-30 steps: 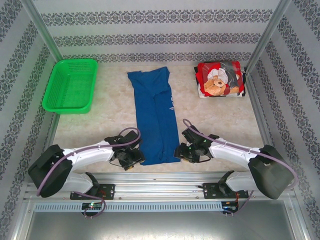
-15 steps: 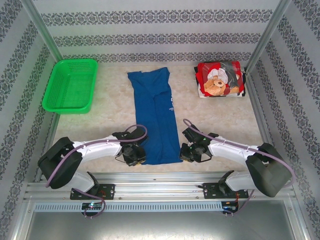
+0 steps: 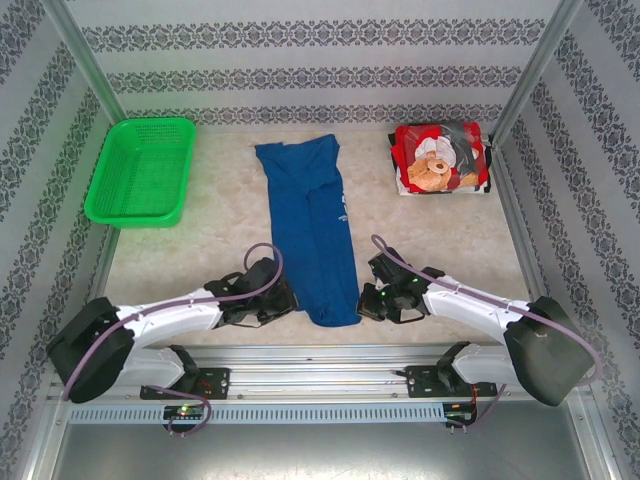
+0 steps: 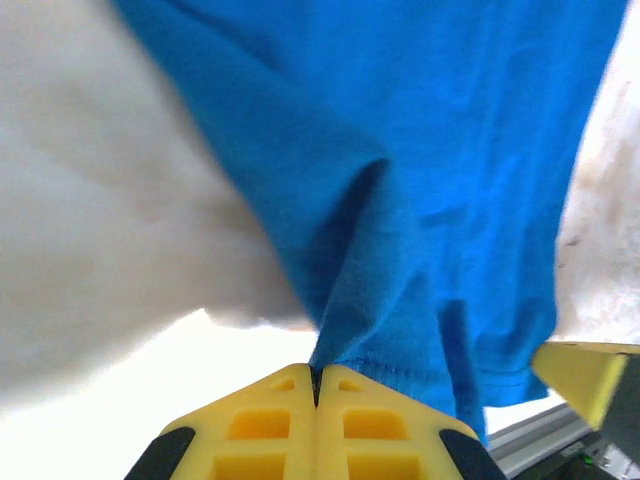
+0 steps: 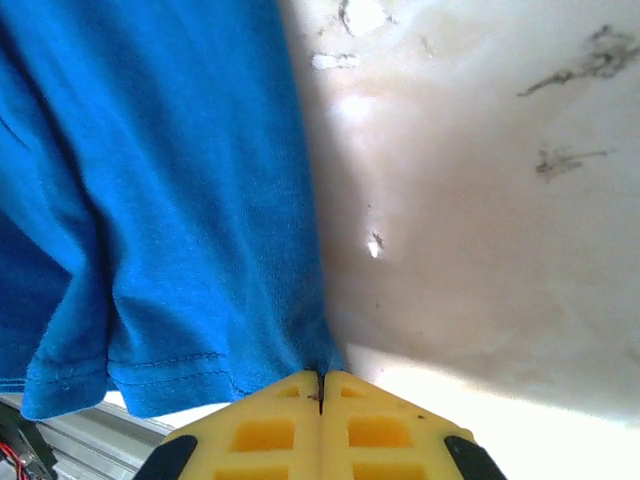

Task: Fold and stack the t-shirts

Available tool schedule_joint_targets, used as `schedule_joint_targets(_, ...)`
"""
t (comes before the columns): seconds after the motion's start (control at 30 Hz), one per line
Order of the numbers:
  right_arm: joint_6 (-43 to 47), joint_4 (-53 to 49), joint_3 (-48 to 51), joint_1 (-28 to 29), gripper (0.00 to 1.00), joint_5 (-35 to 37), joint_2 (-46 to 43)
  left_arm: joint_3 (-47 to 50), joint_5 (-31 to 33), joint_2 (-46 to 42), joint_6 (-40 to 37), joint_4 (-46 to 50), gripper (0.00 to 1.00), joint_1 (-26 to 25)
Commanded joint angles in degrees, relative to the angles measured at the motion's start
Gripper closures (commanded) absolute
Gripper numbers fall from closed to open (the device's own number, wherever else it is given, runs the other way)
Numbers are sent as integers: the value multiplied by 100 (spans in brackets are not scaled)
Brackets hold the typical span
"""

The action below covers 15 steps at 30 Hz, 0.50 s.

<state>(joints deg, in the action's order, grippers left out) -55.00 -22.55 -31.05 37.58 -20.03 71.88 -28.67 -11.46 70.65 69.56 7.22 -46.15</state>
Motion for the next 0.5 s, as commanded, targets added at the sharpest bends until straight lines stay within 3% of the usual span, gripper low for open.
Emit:
schedule_joint_targets(0.0, 80, -277, 81, -50, 100, 21, -4, 212, 250, -383, 138, 281, 100, -78)
schedule_joint_targets(0.27, -186, -511, 283, 56, 100, 116, -166, 706, 526, -1543, 463, 1122, 100, -89)
schedule_joint_targets(0.47, -252, -451, 380, 160, 100, 157, 38, 1022, 406, -1627, 680, 1088, 100, -113)
